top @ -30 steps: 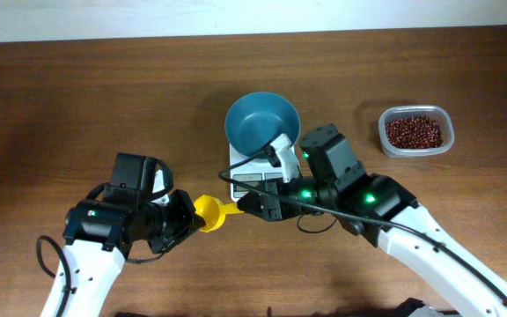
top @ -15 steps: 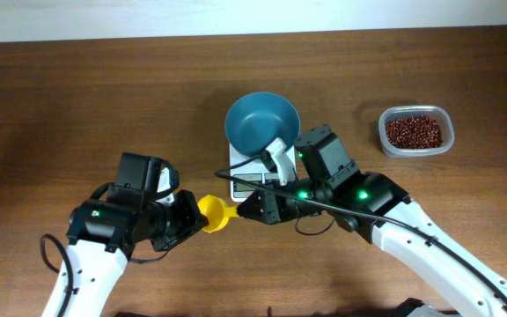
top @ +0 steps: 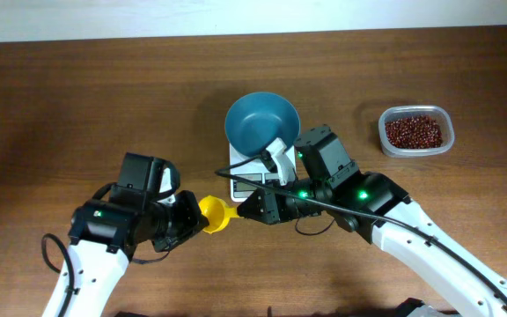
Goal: Scoop item into bowl and weigh 50g on scale
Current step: 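Close the right gripper on the scoop handle, release the left gripper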
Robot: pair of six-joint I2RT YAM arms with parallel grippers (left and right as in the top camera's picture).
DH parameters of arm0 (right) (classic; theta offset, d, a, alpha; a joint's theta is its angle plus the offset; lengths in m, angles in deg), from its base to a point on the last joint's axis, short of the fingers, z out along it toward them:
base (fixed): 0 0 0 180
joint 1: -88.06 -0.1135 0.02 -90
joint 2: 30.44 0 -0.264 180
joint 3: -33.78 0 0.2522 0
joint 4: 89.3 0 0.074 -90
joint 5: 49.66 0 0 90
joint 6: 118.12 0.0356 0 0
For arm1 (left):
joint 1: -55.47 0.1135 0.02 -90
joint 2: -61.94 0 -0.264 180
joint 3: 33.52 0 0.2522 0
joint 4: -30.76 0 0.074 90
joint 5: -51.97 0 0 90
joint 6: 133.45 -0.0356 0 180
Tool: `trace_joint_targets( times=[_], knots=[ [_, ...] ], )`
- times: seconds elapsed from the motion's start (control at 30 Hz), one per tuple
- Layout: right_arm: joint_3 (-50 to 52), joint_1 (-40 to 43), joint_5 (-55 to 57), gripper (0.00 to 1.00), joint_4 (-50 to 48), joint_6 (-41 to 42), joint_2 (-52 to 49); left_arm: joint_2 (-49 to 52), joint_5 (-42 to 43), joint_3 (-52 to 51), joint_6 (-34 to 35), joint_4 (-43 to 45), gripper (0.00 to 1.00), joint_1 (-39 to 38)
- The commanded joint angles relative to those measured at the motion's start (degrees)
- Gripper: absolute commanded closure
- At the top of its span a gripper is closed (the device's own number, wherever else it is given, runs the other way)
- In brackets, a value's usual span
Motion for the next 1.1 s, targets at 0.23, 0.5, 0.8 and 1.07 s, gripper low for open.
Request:
trace_joint_targets(
  times=[0.23,0.5,0.8,1.07],
  knots=[
    [-0.76,-0.37,-2.25,0.87,-0.55,0.33,-0.35,-0.09,-2.38,-0.07,2.99,-0.11,1.0,-1.68],
    [-0.76,-0.37,-2.71,0.87,-0.33,0.74,-0.35,-0.09,-3.91,-0.07,4.63,-0.07,1.0,-1.66],
    [-0.76,-0.37,-2.69,0.82,0.55,0.72,-0.35,-0.09,-4.28,-0.07,6.34,0.59,1.0,-1.68],
    [-0.76,-0.37,-2.67,0.88,0.5,0.72,-0.35,-0.09,-4.04,-0.07,6.34,0.57,1.0,-1.68]
  ],
)
